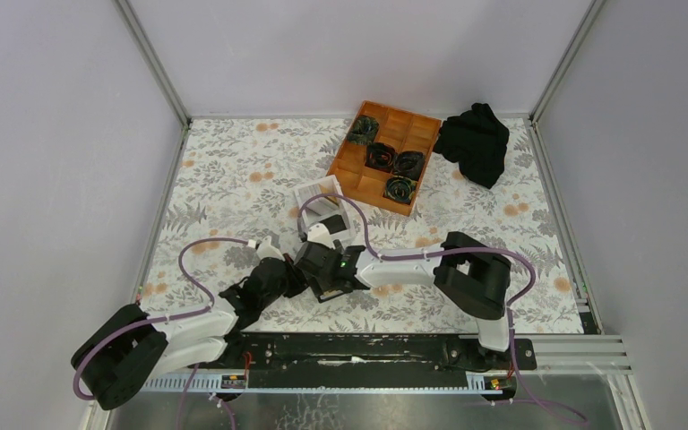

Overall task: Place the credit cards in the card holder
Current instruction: Insert the credit card into the card holder.

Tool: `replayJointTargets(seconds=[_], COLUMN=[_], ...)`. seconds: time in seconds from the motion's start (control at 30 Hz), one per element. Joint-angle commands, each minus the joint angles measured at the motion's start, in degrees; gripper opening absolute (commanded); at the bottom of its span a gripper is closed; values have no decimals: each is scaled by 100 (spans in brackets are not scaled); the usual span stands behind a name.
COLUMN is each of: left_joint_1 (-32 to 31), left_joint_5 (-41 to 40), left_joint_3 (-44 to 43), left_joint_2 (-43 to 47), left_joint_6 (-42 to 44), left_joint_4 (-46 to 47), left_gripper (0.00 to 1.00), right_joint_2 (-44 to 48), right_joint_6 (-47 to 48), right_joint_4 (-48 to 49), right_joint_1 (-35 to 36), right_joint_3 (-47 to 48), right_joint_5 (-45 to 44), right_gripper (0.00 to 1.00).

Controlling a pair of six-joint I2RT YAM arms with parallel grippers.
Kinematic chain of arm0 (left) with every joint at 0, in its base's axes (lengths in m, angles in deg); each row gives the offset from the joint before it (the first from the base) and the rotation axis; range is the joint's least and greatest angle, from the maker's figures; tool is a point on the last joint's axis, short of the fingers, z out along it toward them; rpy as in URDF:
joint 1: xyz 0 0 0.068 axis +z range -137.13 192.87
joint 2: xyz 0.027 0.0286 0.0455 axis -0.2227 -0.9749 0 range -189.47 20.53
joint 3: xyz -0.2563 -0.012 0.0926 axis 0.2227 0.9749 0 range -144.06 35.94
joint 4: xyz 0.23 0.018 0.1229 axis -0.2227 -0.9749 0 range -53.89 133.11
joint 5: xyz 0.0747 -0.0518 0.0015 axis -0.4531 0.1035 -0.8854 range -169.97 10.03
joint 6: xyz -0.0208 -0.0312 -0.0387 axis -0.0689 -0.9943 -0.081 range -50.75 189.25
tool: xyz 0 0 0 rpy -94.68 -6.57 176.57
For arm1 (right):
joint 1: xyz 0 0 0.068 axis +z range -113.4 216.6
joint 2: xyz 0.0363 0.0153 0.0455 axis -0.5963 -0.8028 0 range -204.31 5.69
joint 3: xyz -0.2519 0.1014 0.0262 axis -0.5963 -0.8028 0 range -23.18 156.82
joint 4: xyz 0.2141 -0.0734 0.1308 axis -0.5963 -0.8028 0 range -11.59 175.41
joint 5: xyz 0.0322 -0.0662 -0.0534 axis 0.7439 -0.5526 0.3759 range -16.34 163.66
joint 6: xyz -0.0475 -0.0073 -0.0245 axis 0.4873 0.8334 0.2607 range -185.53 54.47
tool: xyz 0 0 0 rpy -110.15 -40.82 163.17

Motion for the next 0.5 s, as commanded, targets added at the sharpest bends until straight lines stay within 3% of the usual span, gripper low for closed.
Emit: replayJointTargets(seconds=[0.0,0.23,0.47], left_joint_1=[-94,-107,-116], left_joint_5=[0,-31,-68], left_joint_3=[117,134,278], left_joint_2=[17,157,485], left_joint_6=[-27,-43,-103], left_joint_4=[-45,-143,-100], left_gripper=[3,8,14], right_joint_2=[-470,-525,-523], right_joint_6=[-153,-143,-159], right_joint_4=[-336,-490,-600], right_joint_1=[138,167,170], right_joint_3=[75,165,176], right_joint_5=[-162,-242,-366], right_gripper=[67,63,70])
